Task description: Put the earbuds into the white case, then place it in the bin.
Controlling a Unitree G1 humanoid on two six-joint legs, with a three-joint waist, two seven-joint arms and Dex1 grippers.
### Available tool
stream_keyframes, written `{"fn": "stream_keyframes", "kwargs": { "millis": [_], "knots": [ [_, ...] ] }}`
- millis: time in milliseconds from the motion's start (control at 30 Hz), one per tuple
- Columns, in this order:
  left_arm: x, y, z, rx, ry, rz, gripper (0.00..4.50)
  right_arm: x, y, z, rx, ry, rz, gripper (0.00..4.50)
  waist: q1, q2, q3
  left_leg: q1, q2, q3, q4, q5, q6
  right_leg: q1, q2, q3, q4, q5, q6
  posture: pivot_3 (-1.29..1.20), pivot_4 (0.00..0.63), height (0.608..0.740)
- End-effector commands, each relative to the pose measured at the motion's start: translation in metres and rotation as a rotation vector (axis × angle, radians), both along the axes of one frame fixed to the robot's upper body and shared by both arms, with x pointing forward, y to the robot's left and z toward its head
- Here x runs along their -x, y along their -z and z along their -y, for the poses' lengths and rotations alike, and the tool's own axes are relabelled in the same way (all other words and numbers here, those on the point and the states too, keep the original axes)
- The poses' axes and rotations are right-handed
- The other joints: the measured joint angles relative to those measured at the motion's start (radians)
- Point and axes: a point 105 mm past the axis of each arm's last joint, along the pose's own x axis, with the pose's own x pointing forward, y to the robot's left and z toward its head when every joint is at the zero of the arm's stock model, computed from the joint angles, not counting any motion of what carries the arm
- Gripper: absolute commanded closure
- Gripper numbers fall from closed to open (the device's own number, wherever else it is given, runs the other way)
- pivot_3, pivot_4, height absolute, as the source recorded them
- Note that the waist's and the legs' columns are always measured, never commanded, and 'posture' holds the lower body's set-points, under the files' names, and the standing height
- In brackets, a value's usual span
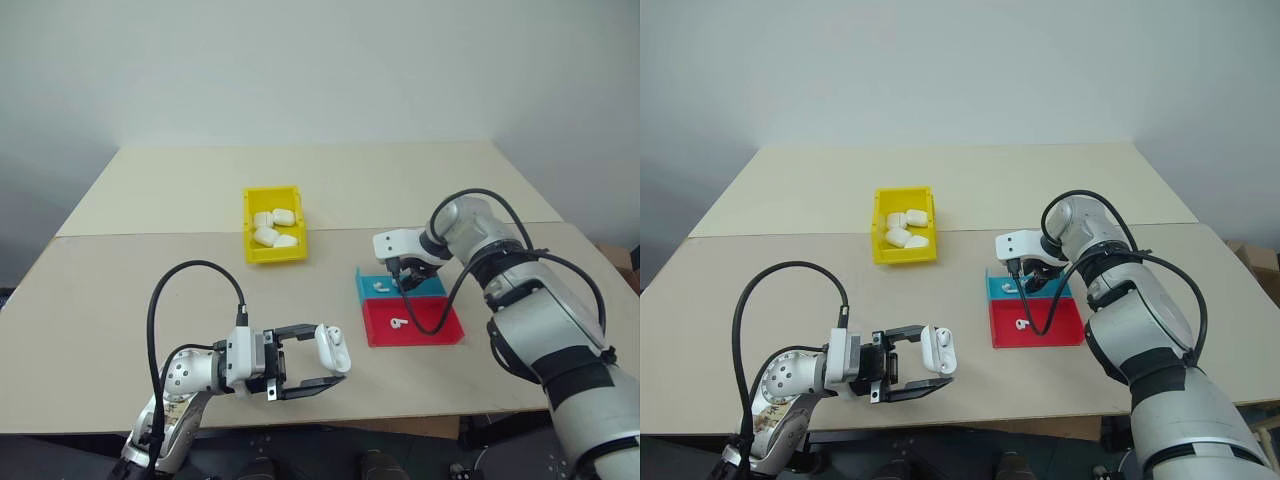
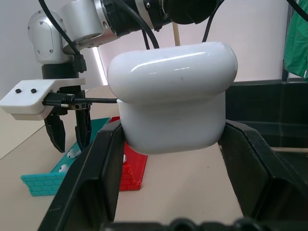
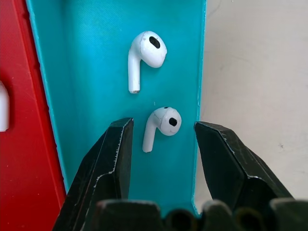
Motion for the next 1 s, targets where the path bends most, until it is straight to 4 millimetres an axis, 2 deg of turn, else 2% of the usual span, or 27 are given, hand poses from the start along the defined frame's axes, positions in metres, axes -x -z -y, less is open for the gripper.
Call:
{"fn": "stream_keyframes", "kwargs": {
  "millis": [33,500,567,967,1000],
  "knots": [
    [0.008,-0.009,0.003,0.01,0.027,0.043,1.72,-0.004,-0.015,-0.004,-0.007,-0.023,0.046,2.04,0.0,0.0,0.0,0.0,0.0,0.0,0.0,0.0,0.0,0.0,0.0,0.0,0.0,0.0,0.0,0.0,0.15,0.74],
    [0.005,-0.009,0.001,-0.003,0.012,0.047,1.72,-0.004,-0.009,-0.003,-0.022,-0.027,0.042,2.04,-0.001,0.0,0.0,0.001,0.0,0.0,0.0,0.0,0.0,0.0,0.0,0.0,0.001,0.0,0.0,0.0,0.15,0.74],
    [0.005,-0.008,0.0,-0.008,0.012,0.043,1.72,-0.004,-0.009,-0.002,-0.011,-0.04,0.047,2.4,-0.001,0.0,0.0,0.001,0.0,0.0,0.0,0.0,0.0,0.0,0.0,0.0,0.001,0.0,0.0,0.0,0.15,0.74],
    [0.005,-0.008,0.0,-0.016,0.009,0.036,1.72,-0.006,-0.006,-0.003,-0.004,-0.043,0.066,2.4,-0.001,0.0,0.0,0.001,0.0,0.0,0.0,0.0,0.0,0.001,0.0,0.0,0.001,0.0,0.0,0.0,0.15,0.74],
    [0.005,-0.008,0.0,-0.017,0.009,0.036,1.72,-0.006,-0.007,-0.003,-0.004,-0.044,0.067,2.58,-0.001,0.0,0.0,0.001,0.0,0.0,0.0,0.0,0.0,0.001,0.0,0.0,0.001,0.0,0.0,0.0,0.15,0.74]
  ]
}}
